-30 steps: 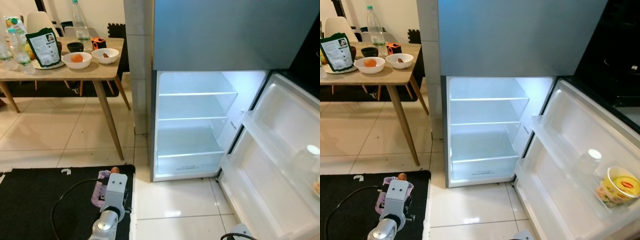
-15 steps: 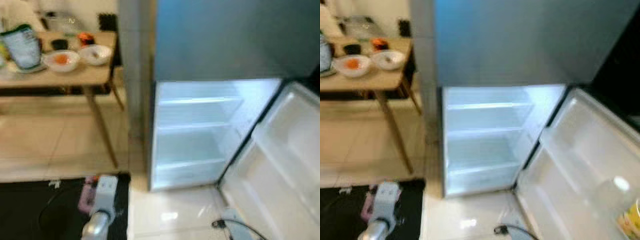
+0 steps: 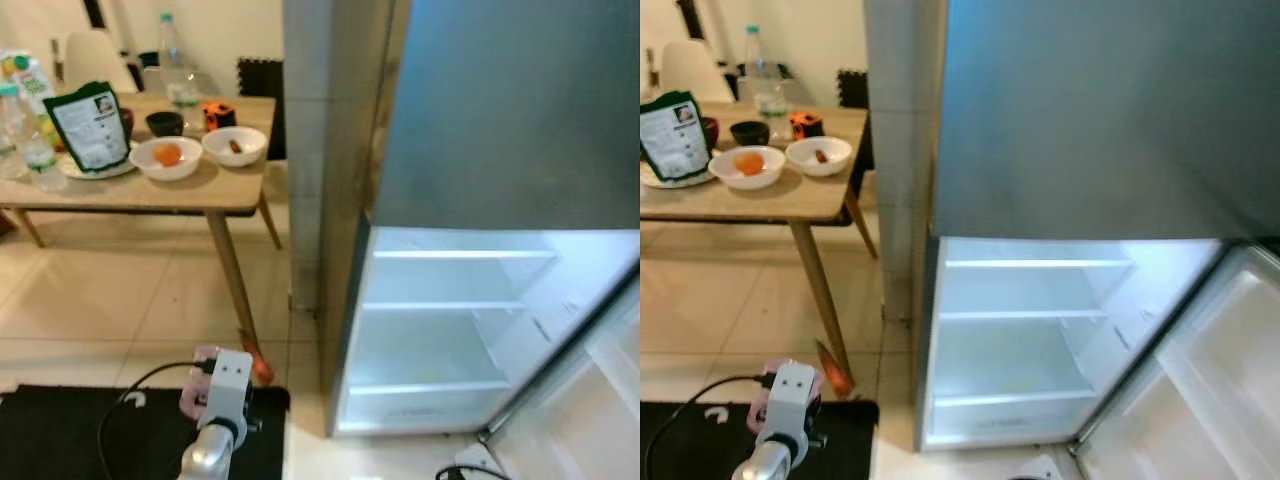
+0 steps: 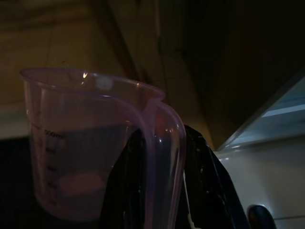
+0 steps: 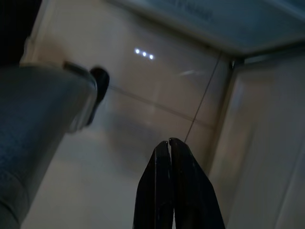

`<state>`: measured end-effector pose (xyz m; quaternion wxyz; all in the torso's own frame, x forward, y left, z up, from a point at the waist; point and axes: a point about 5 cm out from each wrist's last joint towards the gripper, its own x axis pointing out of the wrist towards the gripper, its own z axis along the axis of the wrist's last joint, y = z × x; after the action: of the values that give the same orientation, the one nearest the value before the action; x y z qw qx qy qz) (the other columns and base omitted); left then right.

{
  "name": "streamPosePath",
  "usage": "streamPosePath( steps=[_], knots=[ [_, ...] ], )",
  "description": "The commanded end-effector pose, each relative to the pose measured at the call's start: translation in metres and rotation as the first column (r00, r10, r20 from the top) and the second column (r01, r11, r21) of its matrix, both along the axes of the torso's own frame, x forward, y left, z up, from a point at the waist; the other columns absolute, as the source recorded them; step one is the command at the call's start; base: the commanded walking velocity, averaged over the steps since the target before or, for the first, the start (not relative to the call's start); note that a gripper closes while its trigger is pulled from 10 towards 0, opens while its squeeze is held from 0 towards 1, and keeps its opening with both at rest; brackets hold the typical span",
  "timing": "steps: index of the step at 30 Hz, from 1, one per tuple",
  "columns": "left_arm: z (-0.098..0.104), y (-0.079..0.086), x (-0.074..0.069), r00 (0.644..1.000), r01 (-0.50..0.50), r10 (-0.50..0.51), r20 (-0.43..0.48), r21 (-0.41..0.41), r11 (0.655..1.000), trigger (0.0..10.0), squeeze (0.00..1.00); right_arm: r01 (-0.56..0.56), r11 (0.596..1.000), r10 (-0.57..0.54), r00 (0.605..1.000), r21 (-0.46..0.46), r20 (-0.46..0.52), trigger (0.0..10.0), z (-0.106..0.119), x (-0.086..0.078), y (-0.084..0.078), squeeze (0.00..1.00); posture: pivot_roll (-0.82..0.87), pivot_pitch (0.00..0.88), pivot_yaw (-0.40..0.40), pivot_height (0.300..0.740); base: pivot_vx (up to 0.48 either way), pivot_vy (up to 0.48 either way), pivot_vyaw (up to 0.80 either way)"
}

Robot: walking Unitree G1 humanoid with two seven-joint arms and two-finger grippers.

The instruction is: Restocking fridge

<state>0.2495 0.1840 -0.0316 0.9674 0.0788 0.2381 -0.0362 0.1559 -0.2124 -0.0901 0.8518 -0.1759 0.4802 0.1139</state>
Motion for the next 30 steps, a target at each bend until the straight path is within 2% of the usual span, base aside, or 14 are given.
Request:
streamPosePath(
  steps=[1,5,15,20,23,25,27,28,30],
  knots=[
    [0.001,-0.001,0.001,1.000,0.005,-0.005,0.009,0.007,1.000,10.0,0.00,0.006,1.000,-0.006,1.000,-0.012,0.001,10.0,0.001,0.000,-0.004,0.00,-0.03,0.000,-0.041,0.740,0.000,0.000,0.00],
    [0.001,-0.004,0.001,0.999,0.032,-0.032,0.007,0.021,0.999,10.0,0.00,0.005,1.000,-0.006,1.000,-0.012,-0.004,10.0,0.000,-0.002,-0.004,0.00,-0.04,0.000,-0.043,0.740,0.000,0.000,0.00],
    [0.002,-0.007,0.002,0.999,0.012,-0.014,0.031,0.047,0.999,10.0,0.00,0.005,1.000,-0.005,1.000,-0.012,-0.005,10.0,0.000,-0.002,-0.004,0.00,-0.03,0.006,-0.045,0.740,0.000,0.000,0.00],
    [0.000,-0.006,0.000,1.000,-0.004,0.003,0.019,0.041,0.999,10.0,0.00,0.007,1.000,-0.007,1.000,-0.013,-0.002,10.0,0.000,-0.002,-0.005,0.00,-0.04,0.000,-0.045,0.740,0.000,0.000,0.00],
    [-0.003,0.000,-0.005,1.000,-0.018,0.018,0.002,0.065,0.998,10.0,0.00,0.003,1.000,-0.003,1.000,-0.015,-0.004,10.0,0.000,-0.003,-0.005,0.00,-0.03,0.003,-0.042,0.740,0.000,0.000,0.00],
    [-0.003,0.008,-0.006,0.998,-0.067,0.066,0.010,0.120,0.991,10.0,0.00,0.008,1.000,-0.008,1.000,-0.014,-0.006,10.0,0.000,-0.003,-0.004,0.00,-0.04,0.001,-0.040,0.740,0.000,0.000,0.00],
    [-0.002,0.012,-0.005,0.995,-0.103,0.101,0.023,0.138,0.985,10.0,0.00,0.011,1.000,-0.011,1.000,-0.013,-0.005,10.0,0.000,-0.003,-0.004,0.00,-0.04,0.000,-0.039,0.740,0.000,0.000,0.00],
    [0.003,0.019,-0.002,0.979,-0.199,0.195,0.053,0.102,0.975,10.0,0.00,0.013,1.000,-0.014,1.000,-0.010,-0.004,10.0,-0.001,-0.003,-0.004,0.00,-0.04,0.000,-0.041,0.740,0.000,0.000,0.00],
    [0.005,0.023,0.000,0.964,-0.262,0.259,0.066,0.051,0.964,10.0,0.00,0.013,1.000,-0.013,1.000,-0.009,-0.005,10.0,-0.001,-0.003,-0.004,0.00,-0.04,0.000,-0.041,0.740,0.000,0.000,0.00]
  ],
)
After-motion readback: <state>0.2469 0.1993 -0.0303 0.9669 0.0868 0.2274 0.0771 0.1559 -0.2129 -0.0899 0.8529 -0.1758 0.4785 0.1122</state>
